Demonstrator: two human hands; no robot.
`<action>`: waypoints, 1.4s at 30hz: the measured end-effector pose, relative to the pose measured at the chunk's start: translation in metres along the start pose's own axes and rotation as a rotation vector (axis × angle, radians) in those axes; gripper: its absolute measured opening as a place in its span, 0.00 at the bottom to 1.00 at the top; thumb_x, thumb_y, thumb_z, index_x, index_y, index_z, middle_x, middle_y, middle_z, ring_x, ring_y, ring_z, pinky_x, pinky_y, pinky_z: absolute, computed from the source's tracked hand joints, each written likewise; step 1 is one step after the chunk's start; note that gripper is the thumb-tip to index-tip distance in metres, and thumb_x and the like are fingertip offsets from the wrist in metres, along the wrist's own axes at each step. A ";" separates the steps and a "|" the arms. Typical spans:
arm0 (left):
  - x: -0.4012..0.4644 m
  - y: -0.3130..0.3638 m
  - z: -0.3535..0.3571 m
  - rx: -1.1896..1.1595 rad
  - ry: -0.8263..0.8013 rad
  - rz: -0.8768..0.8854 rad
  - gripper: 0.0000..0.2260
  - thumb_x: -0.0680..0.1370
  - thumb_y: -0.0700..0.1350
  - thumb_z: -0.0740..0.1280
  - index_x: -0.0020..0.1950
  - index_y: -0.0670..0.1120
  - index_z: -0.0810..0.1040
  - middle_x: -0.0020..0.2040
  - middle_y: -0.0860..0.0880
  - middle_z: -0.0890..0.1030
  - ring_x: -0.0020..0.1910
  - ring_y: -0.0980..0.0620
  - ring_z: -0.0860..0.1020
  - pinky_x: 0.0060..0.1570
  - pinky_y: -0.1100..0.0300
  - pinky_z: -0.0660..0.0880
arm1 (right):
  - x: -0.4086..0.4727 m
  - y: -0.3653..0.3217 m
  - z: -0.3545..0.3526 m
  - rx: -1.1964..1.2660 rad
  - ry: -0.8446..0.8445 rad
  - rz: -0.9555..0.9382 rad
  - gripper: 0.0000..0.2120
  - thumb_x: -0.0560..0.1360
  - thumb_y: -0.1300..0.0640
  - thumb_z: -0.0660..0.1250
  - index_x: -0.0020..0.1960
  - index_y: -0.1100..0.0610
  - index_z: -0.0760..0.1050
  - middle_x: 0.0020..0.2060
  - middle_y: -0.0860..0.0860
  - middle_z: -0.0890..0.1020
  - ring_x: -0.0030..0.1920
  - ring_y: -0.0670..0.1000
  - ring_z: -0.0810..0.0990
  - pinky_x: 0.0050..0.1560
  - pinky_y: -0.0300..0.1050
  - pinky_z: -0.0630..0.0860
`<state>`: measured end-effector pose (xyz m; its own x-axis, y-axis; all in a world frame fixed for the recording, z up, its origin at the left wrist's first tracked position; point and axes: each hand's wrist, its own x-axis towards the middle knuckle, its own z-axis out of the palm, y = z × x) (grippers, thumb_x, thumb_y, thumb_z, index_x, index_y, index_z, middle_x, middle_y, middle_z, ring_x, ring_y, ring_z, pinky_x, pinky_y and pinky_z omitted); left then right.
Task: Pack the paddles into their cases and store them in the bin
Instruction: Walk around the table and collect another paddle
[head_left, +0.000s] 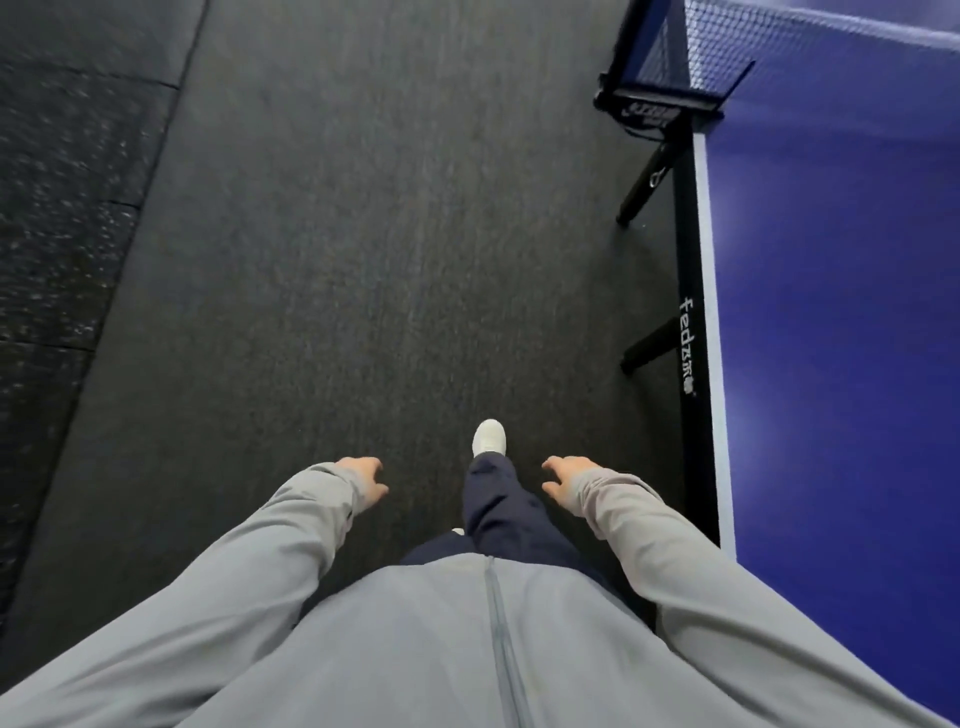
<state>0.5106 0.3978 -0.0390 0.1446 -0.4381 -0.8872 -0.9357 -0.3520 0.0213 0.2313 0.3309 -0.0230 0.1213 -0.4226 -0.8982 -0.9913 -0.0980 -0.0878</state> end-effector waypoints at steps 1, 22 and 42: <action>0.007 0.004 -0.014 -0.005 -0.002 -0.007 0.21 0.79 0.51 0.60 0.72 0.47 0.66 0.70 0.46 0.71 0.68 0.46 0.69 0.67 0.57 0.65 | 0.011 -0.001 -0.014 -0.003 -0.001 -0.010 0.20 0.77 0.49 0.57 0.67 0.53 0.66 0.65 0.54 0.71 0.64 0.56 0.72 0.65 0.51 0.68; 0.174 0.014 -0.338 -0.098 0.106 0.017 0.19 0.78 0.50 0.61 0.68 0.46 0.69 0.65 0.44 0.75 0.64 0.44 0.73 0.64 0.53 0.69 | 0.179 -0.091 -0.322 -0.073 0.074 -0.003 0.20 0.79 0.51 0.56 0.69 0.55 0.64 0.66 0.55 0.72 0.65 0.57 0.72 0.65 0.51 0.69; 0.353 0.045 -0.676 0.105 0.109 0.087 0.20 0.79 0.51 0.60 0.69 0.45 0.67 0.66 0.45 0.74 0.65 0.45 0.72 0.65 0.56 0.67 | 0.316 -0.165 -0.609 0.208 0.085 0.075 0.20 0.77 0.50 0.57 0.67 0.54 0.66 0.65 0.55 0.72 0.64 0.57 0.72 0.64 0.52 0.69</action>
<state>0.7371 -0.3320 -0.0402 0.0905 -0.5524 -0.8286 -0.9738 -0.2235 0.0426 0.4636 -0.3350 -0.0296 0.0415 -0.4971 -0.8667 -0.9858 0.1210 -0.1166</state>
